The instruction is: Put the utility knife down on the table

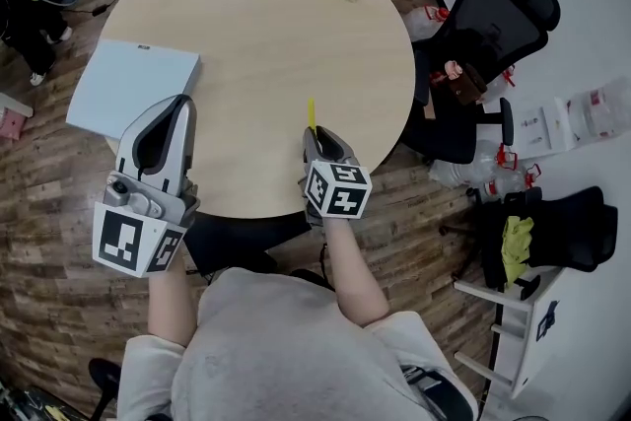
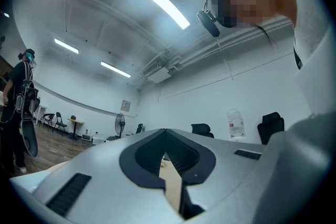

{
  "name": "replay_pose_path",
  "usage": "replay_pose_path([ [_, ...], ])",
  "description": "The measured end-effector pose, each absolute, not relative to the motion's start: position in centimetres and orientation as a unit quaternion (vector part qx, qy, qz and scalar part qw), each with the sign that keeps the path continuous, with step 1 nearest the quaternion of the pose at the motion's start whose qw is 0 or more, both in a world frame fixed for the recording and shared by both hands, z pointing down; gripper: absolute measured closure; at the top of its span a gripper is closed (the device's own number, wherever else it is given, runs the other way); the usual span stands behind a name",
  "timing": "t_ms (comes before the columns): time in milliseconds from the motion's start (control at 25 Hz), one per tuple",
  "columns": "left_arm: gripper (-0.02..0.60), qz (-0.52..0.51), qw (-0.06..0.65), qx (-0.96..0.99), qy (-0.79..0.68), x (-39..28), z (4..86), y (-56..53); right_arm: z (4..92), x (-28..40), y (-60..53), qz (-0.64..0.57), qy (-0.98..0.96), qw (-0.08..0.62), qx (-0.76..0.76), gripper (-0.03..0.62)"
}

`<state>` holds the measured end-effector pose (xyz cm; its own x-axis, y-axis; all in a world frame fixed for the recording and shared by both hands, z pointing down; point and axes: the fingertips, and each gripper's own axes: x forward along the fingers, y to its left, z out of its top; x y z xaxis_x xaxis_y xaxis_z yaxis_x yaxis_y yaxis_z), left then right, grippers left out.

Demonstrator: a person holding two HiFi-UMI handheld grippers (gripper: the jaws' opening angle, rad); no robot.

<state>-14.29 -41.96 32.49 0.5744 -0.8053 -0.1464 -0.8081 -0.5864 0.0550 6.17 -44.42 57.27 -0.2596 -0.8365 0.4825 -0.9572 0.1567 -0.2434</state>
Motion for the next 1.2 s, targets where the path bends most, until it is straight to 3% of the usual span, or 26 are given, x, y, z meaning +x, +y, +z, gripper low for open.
replay_pose_path([
  [320, 0.574, 0.072, 0.003, -0.882, 0.465, -15.6, 33.2, -42.4, 62.2, 5.2, -44.9, 0.270, -0.739, 0.185, 0.588, 0.519],
  [1200, 0.575, 0.057, -0.004, -0.867, 0.495, -18.6, 34.4, -43.0, 68.7, 4.7, -45.9, 0.331, -0.699, 0.246, 0.584, 0.519],
])
